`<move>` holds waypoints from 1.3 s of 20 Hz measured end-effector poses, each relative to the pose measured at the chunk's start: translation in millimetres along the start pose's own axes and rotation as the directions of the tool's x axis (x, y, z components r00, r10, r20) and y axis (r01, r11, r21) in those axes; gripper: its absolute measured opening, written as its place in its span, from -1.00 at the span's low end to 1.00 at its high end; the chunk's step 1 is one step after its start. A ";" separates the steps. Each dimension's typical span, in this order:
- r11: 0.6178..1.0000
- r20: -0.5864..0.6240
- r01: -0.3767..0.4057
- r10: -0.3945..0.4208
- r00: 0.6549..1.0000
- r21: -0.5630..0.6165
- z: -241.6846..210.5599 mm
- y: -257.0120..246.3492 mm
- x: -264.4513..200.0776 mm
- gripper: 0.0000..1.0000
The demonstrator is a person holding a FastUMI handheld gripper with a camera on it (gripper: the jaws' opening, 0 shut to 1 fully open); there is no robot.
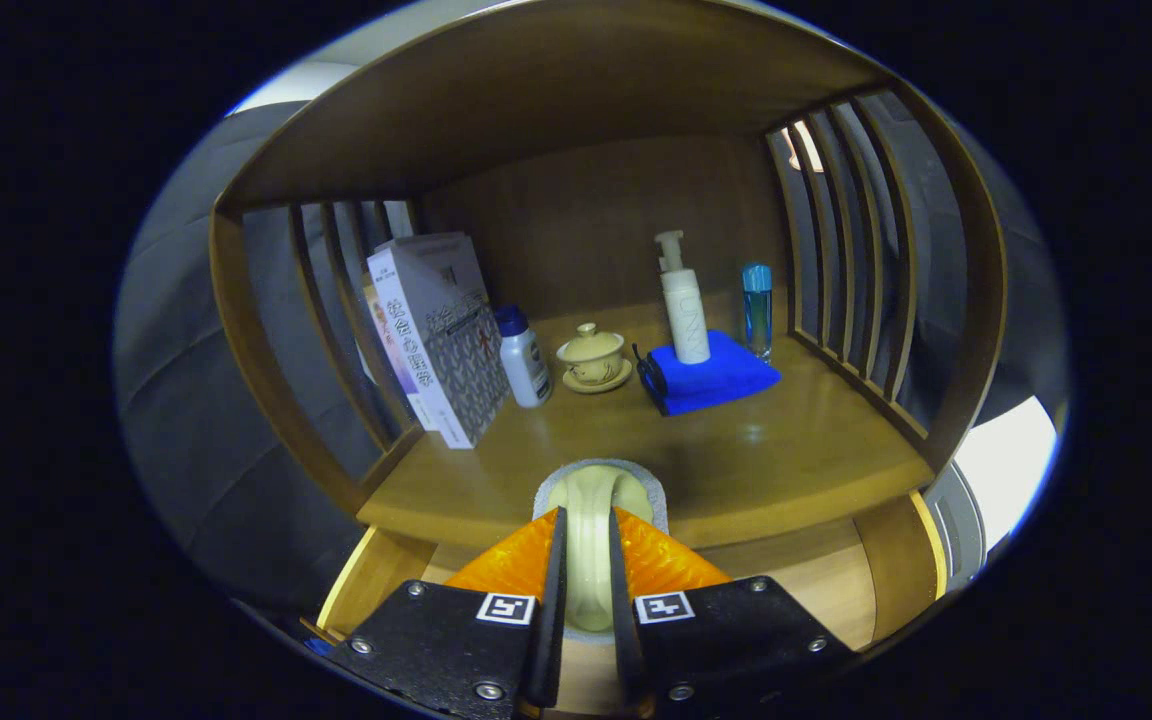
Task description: Pull open the drawer, take out the items inside it, and place them on the countertop above the cabinet.
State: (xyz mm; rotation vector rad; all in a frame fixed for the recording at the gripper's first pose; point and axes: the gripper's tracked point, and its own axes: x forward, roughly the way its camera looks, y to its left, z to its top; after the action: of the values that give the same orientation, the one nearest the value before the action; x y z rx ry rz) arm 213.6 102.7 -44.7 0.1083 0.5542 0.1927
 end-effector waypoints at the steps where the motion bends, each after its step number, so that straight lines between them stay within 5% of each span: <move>1: 1.000 0.010 0.015 -0.015 1.000 0.001 6.7 -2.7 6.3 -0.55; 17: 0.991 0.109 0.117 -0.110 0.988 -0.064 31.3 -19.9 86.2 -0.46; 22: 0.983 0.192 0.152 -0.130 0.973 -0.101 44.0 -14.6 66.6 0.86; 26: 0.977 0.260 0.169 -0.130 0.957 -0.132 47.5 -4.6 36.0 0.88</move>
State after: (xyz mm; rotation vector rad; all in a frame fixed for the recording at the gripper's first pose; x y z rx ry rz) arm 269.6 103.5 -23.7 -0.0595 0.2929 0.0710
